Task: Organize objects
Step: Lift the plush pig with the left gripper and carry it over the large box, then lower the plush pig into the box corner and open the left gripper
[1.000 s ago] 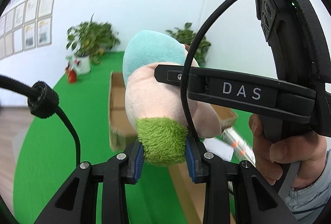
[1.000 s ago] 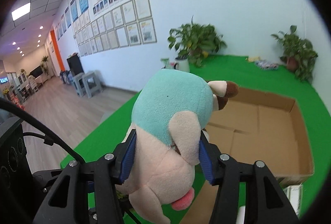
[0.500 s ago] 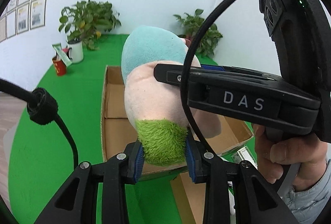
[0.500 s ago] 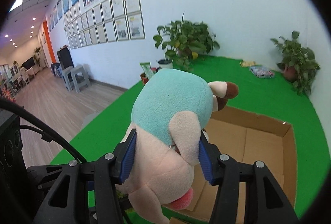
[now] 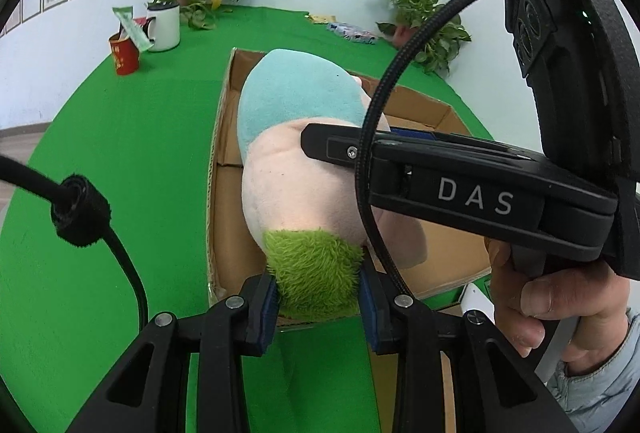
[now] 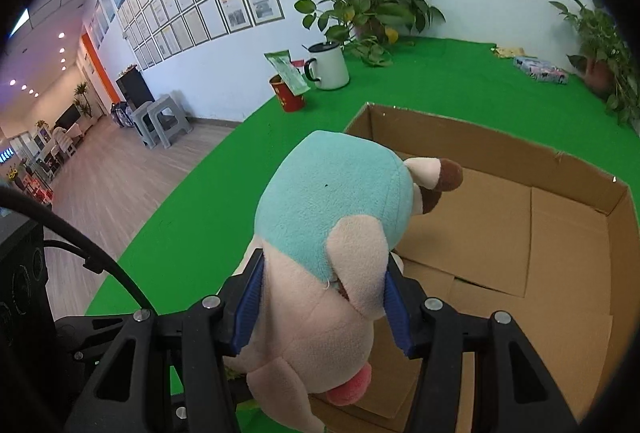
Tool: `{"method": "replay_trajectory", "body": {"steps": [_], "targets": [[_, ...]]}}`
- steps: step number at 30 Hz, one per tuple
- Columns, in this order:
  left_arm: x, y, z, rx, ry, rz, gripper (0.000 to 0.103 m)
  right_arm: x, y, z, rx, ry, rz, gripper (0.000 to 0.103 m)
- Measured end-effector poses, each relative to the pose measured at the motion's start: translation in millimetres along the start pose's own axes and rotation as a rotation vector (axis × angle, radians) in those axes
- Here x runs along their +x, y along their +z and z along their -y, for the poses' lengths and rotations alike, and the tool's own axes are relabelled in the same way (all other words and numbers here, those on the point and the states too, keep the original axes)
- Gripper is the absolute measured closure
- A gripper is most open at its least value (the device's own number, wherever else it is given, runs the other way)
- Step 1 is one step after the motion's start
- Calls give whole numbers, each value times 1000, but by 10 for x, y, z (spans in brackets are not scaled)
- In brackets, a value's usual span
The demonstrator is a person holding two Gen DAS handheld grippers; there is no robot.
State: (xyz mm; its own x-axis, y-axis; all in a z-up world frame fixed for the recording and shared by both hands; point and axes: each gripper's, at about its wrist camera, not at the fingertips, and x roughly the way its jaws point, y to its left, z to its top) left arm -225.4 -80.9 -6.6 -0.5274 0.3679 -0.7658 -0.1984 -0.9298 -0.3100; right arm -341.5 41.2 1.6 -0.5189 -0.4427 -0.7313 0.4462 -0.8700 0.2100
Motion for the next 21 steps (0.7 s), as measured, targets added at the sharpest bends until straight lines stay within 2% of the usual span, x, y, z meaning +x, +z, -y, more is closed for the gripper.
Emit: {"method": "replay_trajectory", "body": {"steps": [4, 9, 12, 17, 21], "targets": [[166, 54, -172, -18, 17, -9, 71, 117, -12, 19, 10, 9, -11, 50], [307, 49, -384, -50, 19, -26, 64, 316, -45, 25, 6, 25, -53, 50], [269, 27, -403, -29, 38, -9, 63, 370, -84, 51, 11, 39, -65, 49], [93, -92, -272, 52, 123, 11, 63, 415, -126, 32, -3, 31, -85, 46], [9, -137, -347, 24, 138, 25, 63, 393, -124, 71, 21, 43, -75, 39]]}}
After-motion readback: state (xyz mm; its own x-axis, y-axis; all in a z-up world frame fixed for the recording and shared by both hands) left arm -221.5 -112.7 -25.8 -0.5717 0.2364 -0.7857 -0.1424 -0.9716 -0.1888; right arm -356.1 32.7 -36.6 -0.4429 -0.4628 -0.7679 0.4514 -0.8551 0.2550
